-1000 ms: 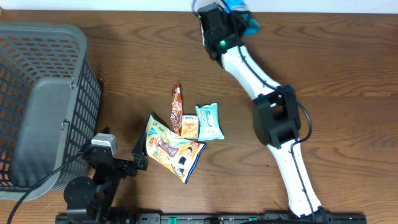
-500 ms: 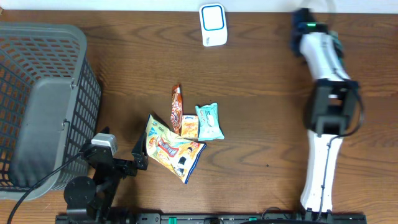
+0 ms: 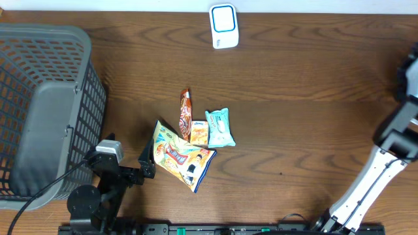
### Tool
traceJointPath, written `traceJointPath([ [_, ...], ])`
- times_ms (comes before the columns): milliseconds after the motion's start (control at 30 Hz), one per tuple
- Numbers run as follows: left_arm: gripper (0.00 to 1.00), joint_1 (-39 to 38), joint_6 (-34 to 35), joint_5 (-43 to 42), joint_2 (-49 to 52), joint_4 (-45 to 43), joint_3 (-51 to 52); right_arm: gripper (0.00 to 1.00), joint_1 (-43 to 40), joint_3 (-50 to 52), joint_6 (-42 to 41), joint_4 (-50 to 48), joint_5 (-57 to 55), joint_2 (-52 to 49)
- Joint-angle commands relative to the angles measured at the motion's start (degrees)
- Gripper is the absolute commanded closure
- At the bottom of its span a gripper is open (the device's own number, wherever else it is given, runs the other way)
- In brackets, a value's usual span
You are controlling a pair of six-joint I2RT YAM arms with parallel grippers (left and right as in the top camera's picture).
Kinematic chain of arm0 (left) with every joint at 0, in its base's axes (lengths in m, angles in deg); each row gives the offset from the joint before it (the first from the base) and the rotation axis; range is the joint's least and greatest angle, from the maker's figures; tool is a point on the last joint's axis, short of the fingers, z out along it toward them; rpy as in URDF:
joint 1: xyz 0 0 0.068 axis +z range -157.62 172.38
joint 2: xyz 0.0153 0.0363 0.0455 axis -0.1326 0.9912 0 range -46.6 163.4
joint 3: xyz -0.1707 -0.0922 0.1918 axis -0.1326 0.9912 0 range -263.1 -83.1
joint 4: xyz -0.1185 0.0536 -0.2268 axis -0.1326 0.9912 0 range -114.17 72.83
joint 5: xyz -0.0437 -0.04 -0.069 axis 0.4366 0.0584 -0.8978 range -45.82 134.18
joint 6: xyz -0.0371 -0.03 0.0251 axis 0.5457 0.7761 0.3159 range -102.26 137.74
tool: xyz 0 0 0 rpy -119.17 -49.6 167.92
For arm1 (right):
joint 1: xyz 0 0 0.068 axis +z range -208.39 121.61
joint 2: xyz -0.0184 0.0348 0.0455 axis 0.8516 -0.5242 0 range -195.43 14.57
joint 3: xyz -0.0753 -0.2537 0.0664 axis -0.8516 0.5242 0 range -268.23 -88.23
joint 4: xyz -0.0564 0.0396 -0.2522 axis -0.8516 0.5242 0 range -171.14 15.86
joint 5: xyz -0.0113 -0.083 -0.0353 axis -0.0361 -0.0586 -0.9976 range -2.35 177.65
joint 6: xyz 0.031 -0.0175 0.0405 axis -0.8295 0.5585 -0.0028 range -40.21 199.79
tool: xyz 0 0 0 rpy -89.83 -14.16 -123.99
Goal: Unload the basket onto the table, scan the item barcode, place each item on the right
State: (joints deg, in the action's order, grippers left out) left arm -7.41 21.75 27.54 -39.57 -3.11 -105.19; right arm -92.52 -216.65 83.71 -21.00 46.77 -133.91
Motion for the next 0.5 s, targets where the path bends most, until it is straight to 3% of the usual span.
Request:
traceJointPath([
  [0,0.02,-0.17,-0.79,-0.90,-0.11,-0.07,0.28,0.92,-2.69,0.63,-2.19,1.14,9.73,2.67],
  [67,0.03,-0.17,-0.79,-0.90,-0.11,-0.07,0.28,0.81,-3.85,0.61,-2.21,1.99,14.58,2.78],
  [167,0.02,-0.17,-0.79,-0.90,-0.11,-0.07,0.28,0.45,-4.42,0.59,-4.72,2.49,21.70,4.17],
  [200,0.02,-0.17,-0.79,-0.90,-0.11,-0.07,0.28,0.01,-4.24,0.59,-4.76,2.49,23.23,4.85],
  [300,0.02,-0.17,-0.79,-0.90,-0.11,-0.07,0.28,0.01,-3.45,0.59,-5.40,2.40,24.98,7.96],
  [467,0.02,-0.17,-0.79,-0.90,-0.11,-0.07,0.28,0.01,-2.08,0.59,-13.90,2.60,29.99,16.52],
])
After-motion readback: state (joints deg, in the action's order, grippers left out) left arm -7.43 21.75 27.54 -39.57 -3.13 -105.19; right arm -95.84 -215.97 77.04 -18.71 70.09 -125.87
